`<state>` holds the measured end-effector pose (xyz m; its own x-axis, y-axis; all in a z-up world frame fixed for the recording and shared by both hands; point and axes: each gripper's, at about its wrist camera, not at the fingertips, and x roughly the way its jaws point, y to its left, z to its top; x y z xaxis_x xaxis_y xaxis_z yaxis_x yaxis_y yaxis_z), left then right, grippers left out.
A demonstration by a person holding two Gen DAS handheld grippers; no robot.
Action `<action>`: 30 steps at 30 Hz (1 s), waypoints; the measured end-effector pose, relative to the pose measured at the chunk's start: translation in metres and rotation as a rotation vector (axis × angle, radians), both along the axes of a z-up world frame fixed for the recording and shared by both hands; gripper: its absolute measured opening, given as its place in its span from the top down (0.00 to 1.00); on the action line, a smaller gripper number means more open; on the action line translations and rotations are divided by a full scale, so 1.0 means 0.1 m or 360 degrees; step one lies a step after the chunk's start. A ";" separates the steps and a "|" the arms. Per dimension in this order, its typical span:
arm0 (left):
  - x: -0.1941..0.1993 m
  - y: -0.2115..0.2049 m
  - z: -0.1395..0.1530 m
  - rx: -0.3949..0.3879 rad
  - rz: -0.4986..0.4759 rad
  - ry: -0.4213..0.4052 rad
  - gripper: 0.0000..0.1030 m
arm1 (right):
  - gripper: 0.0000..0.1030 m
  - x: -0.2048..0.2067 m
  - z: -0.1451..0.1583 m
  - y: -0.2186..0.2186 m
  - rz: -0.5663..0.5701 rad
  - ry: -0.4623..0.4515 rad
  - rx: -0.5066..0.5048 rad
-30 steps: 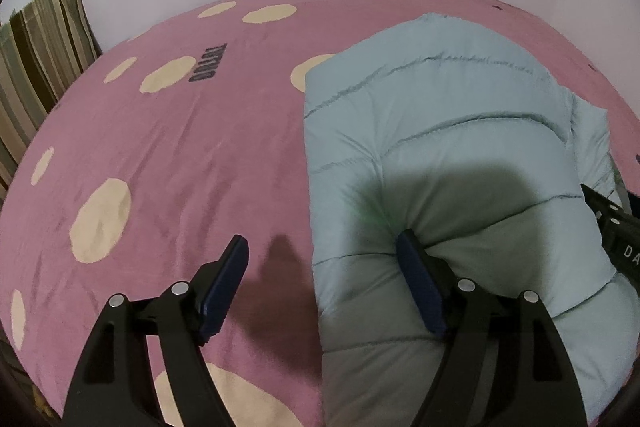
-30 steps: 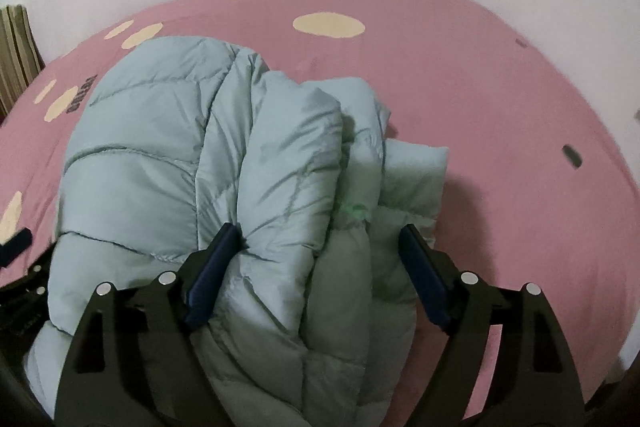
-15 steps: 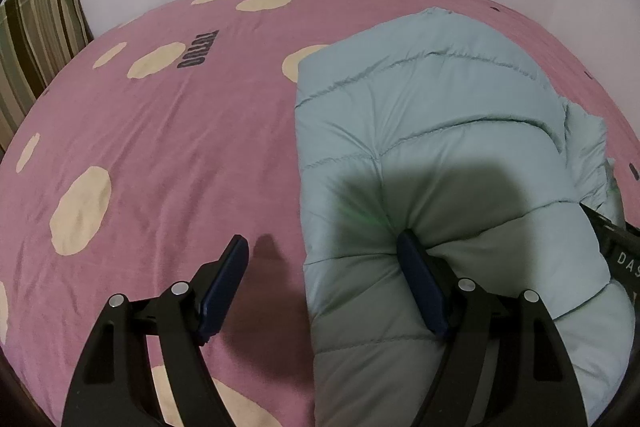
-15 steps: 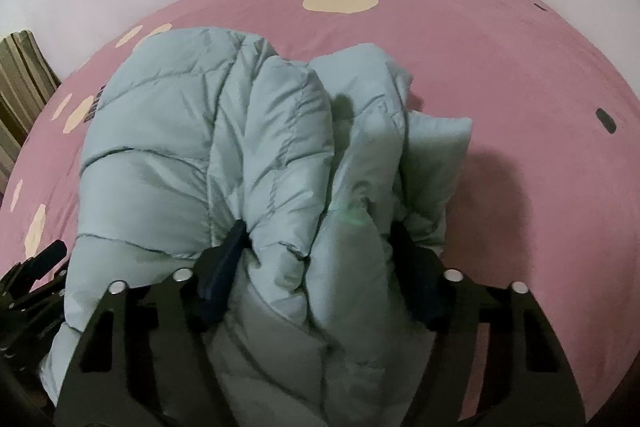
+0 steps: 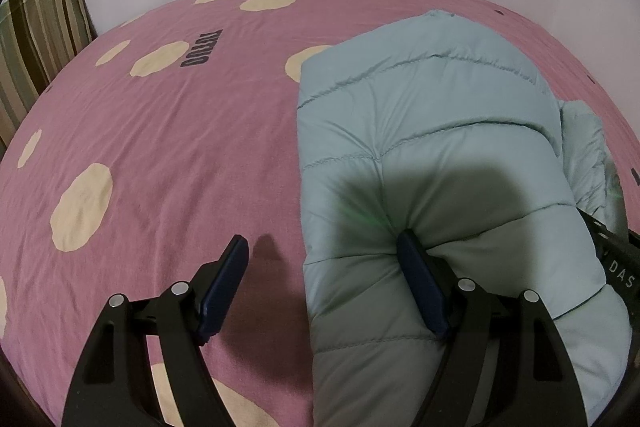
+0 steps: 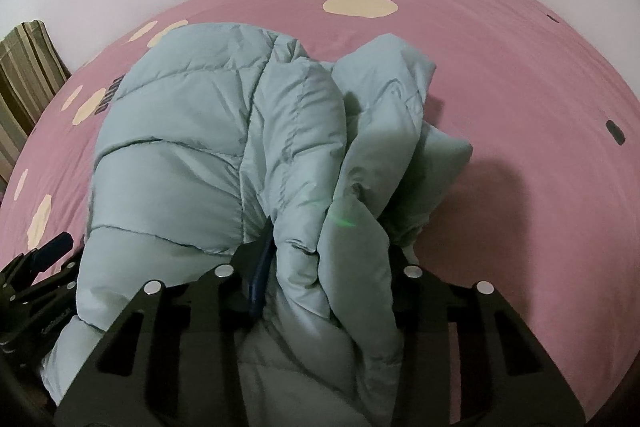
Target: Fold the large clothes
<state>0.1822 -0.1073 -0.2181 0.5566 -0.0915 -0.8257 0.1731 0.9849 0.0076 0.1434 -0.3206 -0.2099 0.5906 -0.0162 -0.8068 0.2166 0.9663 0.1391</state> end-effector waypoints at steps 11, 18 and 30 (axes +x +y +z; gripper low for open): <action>0.09 0.12 0.01 -0.0021 0.0036 0.0016 0.26 | 0.71 0.06 -0.01 0.06 0.0060 -0.0020 0.0016; 0.21 0.32 0.01 -0.0029 0.0103 0.0025 0.26 | 0.73 0.13 -0.01 0.07 0.0137 -0.0028 0.0036; 0.41 0.70 0.00 -0.0005 0.0213 0.0020 0.26 | 0.73 0.24 -0.01 0.24 0.0255 -0.0039 0.0039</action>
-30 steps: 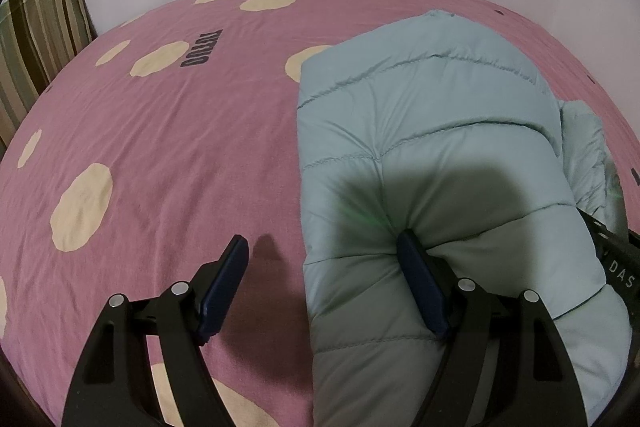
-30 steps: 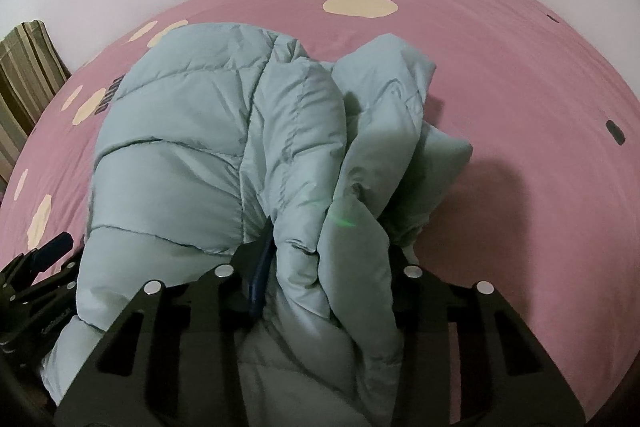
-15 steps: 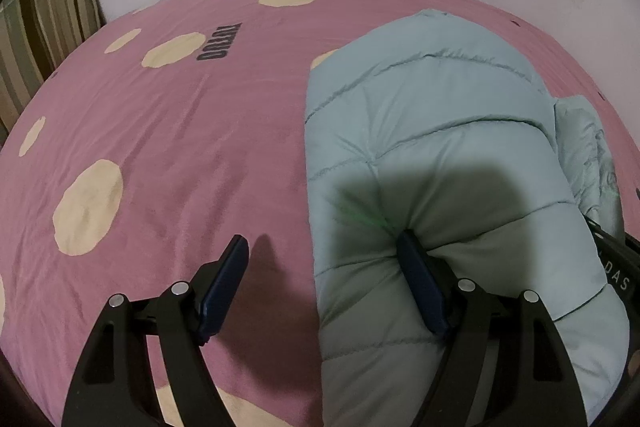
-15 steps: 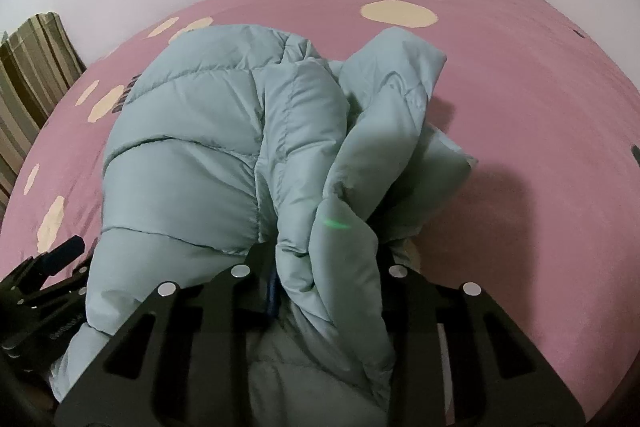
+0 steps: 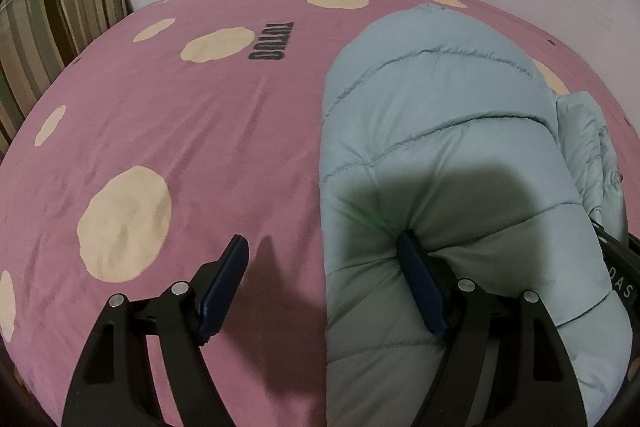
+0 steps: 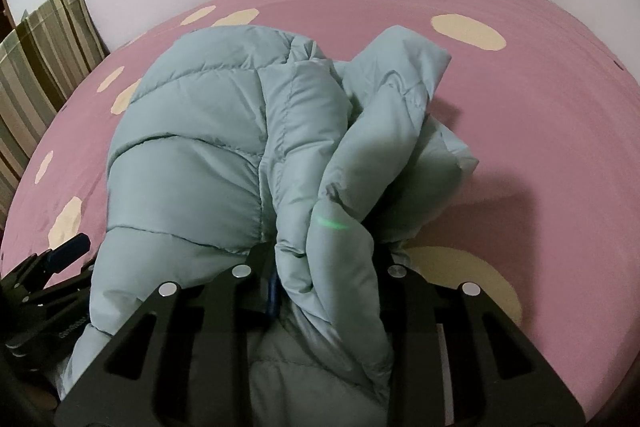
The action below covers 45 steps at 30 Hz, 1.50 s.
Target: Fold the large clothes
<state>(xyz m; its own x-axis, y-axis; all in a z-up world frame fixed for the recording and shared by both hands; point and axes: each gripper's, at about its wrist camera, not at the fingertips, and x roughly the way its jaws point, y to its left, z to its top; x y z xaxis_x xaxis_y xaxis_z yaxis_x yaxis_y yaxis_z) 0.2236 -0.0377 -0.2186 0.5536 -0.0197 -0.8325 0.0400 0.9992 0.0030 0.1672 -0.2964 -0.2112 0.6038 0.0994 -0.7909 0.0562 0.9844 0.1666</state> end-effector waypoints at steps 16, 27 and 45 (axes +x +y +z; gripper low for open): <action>-0.01 -0.03 0.03 0.0058 0.0005 -0.0029 0.26 | 0.65 -0.05 0.05 -0.05 -0.0026 -0.0036 -0.0019; -0.07 -0.11 0.09 0.0113 -0.0024 -0.0044 0.27 | 0.33 -0.22 0.15 -0.38 -0.0203 -0.0072 -0.0035; -0.63 -0.20 0.77 0.0109 -0.0041 -0.0316 0.27 | 0.29 -0.82 0.86 -0.37 -0.0308 -0.0251 -0.0256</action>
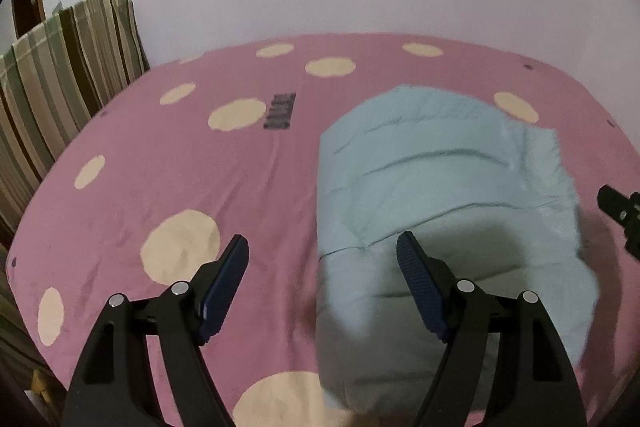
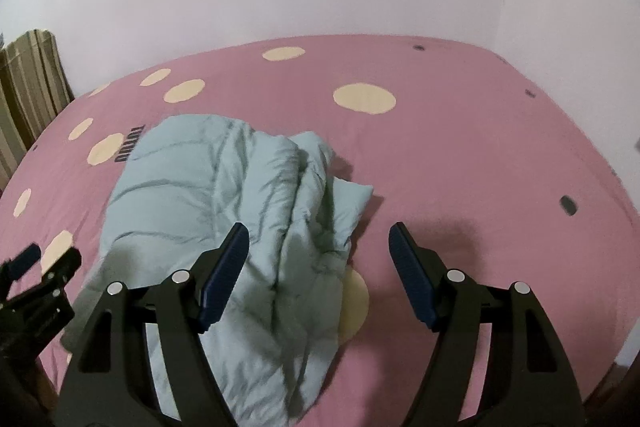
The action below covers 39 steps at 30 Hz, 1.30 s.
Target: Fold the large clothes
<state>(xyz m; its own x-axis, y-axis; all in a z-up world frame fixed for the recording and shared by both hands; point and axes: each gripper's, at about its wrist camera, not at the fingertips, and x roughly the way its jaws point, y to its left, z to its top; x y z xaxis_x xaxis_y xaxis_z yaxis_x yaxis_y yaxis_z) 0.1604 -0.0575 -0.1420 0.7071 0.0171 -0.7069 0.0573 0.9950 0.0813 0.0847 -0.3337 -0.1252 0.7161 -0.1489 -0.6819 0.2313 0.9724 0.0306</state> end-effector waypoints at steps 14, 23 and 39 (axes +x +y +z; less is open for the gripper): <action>-0.51 0.03 0.36 -0.0045 -0.0008 -0.0135 0.25 | 0.23 -0.47 0.30 0.41 0.0099 -0.0110 -0.0102; -0.68 0.05 0.41 -0.0063 -0.0022 -0.0158 0.24 | 0.23 -0.59 0.36 0.51 0.0111 -0.0137 -0.0119; -0.83 0.10 0.52 -0.0084 -0.0019 -0.0209 0.21 | 0.22 -0.73 0.44 0.59 0.0106 -0.0186 -0.0125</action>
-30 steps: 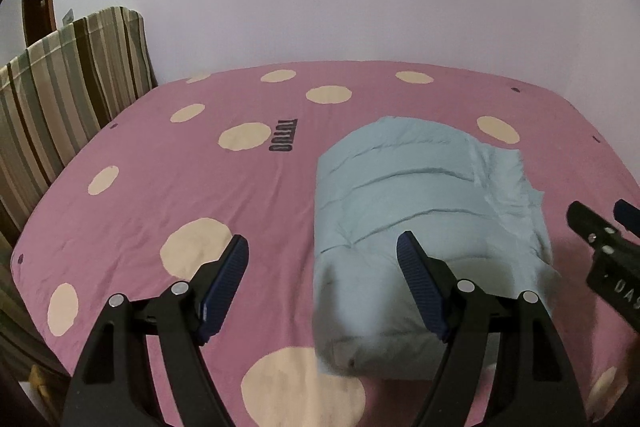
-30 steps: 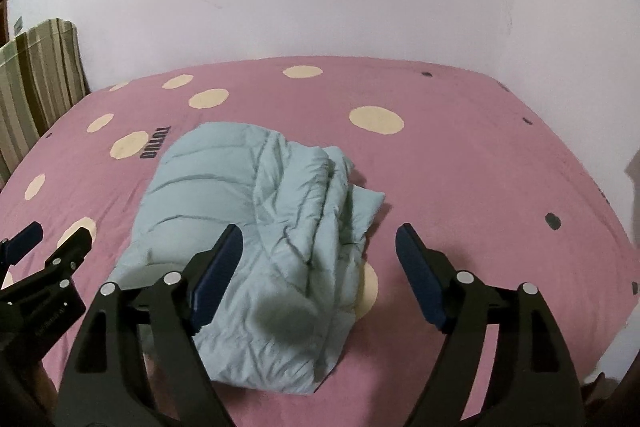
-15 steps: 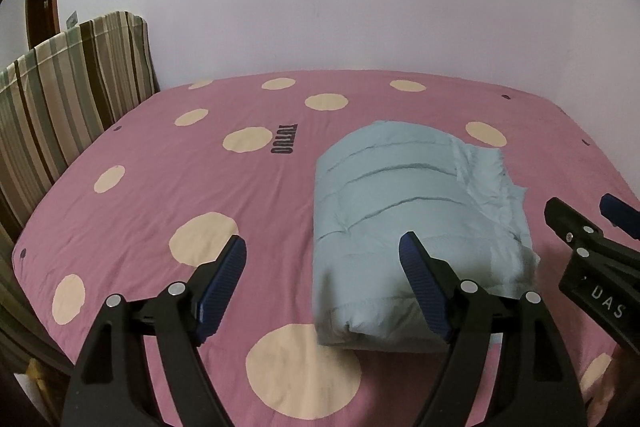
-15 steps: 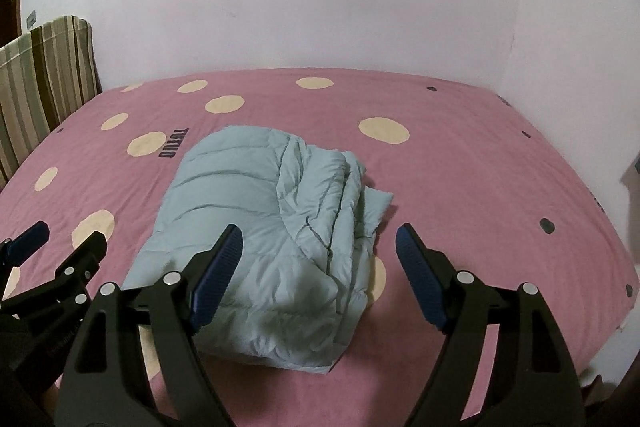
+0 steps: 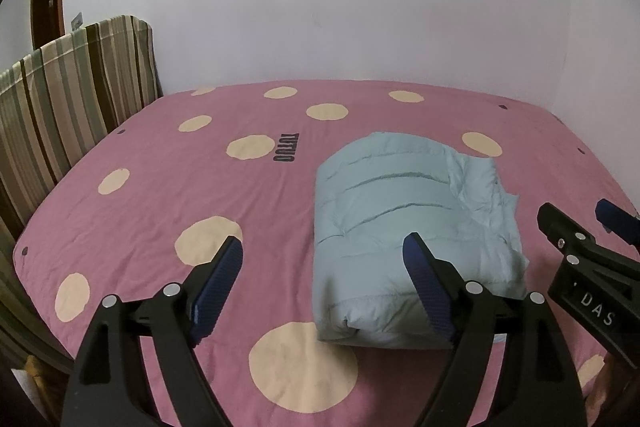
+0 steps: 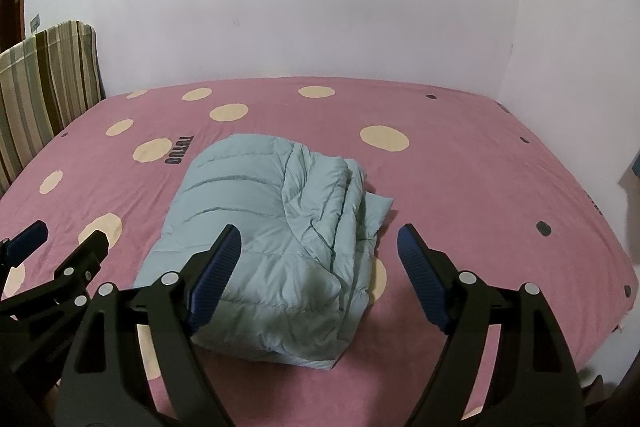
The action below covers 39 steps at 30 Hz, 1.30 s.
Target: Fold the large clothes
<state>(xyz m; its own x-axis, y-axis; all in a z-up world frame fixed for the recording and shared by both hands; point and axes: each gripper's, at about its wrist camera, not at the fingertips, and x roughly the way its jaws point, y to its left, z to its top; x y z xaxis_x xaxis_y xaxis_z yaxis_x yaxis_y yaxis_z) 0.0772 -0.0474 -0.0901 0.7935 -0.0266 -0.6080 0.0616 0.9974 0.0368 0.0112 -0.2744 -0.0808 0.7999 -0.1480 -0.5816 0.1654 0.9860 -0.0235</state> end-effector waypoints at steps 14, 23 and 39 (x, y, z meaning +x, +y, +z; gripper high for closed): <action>-0.05 -0.01 0.04 0.0025 -0.0033 -0.0029 0.21 | 0.21 -0.04 0.01 0.02 0.0003 -0.0008 -0.0007; -0.06 -0.05 0.04 0.0058 -0.0023 -0.0055 0.17 | 0.21 -0.05 0.00 0.03 0.0001 -0.0001 -0.0013; -0.03 0.01 -0.03 -0.0018 -0.0043 -0.0053 0.15 | 0.21 -0.02 -0.08 0.05 0.0017 0.0024 -0.0019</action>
